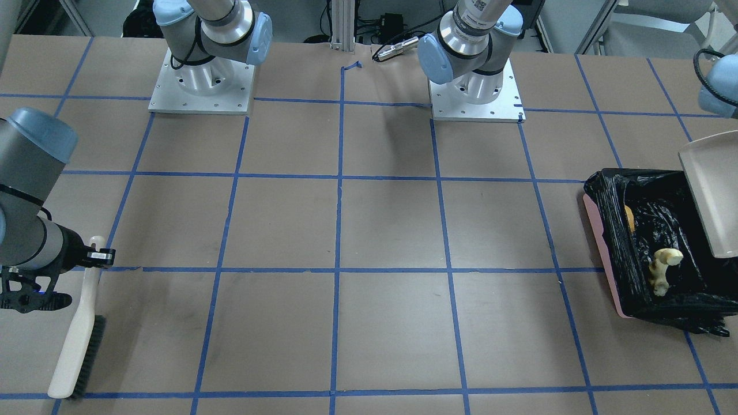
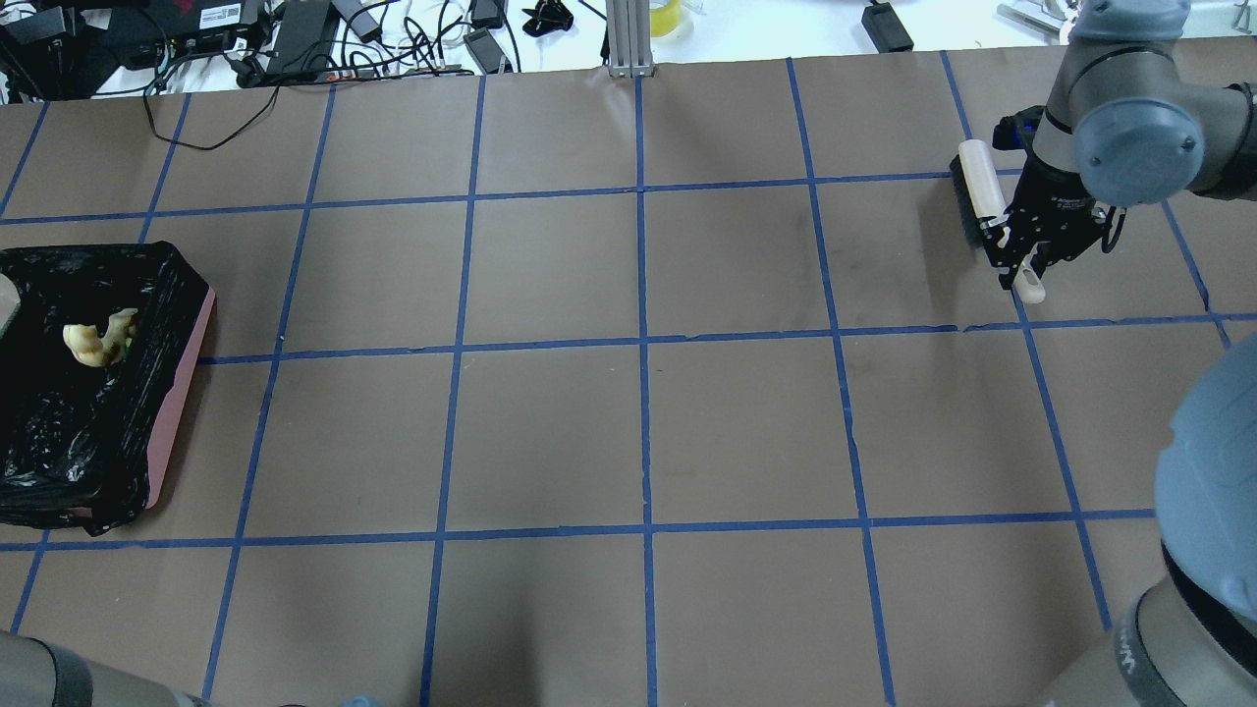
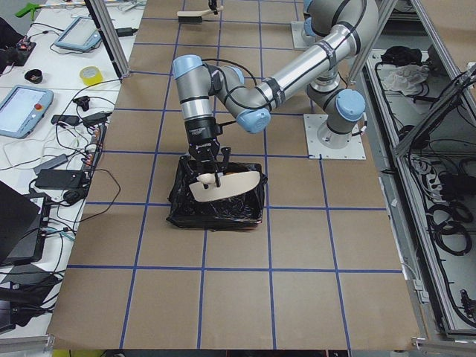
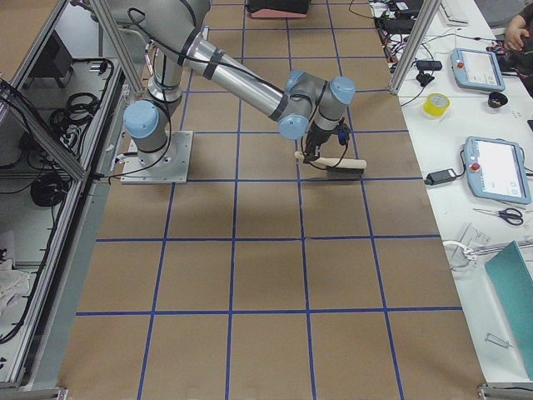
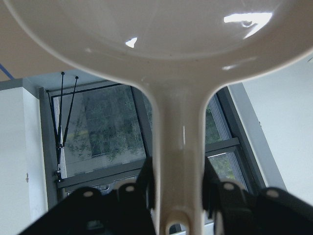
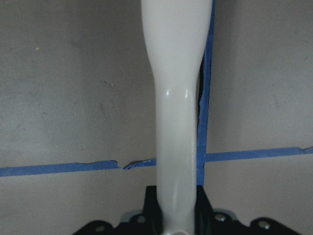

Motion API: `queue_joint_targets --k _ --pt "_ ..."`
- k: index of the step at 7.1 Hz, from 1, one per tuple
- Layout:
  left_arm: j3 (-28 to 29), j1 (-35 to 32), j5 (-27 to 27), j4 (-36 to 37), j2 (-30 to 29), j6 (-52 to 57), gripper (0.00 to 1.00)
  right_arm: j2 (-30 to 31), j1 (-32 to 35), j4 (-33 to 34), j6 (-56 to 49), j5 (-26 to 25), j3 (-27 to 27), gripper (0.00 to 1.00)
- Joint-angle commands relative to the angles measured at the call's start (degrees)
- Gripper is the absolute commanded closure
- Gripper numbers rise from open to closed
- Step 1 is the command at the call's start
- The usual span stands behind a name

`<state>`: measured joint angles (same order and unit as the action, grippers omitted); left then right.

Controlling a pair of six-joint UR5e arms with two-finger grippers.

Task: Sweep and dump trash into bin
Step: 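Tilt the dustpan over the black trash bag with the left gripper, then lift the empty dustpan and carry it back onto the table with the left gripper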

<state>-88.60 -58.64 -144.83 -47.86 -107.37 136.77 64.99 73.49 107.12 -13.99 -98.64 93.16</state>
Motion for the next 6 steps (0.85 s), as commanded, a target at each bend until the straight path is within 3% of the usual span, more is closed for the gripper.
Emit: queue_joint_targets --k 1,3,5,6 --pt "0.5 -3.2 -3.1 2.1 -0.2 -0.3 1.00 0.2 -0.1 -0.7 0.0 -1.5 0.1 1.00" --pt "1.9 -3.3 15.7 9.7 0.1 0.3 1.00 1.0 -0.1 -1.6 0.0 -2.3 0.6 1.00" --pt "1.7 -3.5 36.0 8.9 -0.4 -1.4 1.00 2.0 -0.1 -1.5 -0.1 -1.6 2.5 1.00" --pt "2.0 -3.9 42.7 4.1 -0.4 -4.2 1.00 2.0 -0.1 -1.5 -1.1 -1.6 2.8 1.00"
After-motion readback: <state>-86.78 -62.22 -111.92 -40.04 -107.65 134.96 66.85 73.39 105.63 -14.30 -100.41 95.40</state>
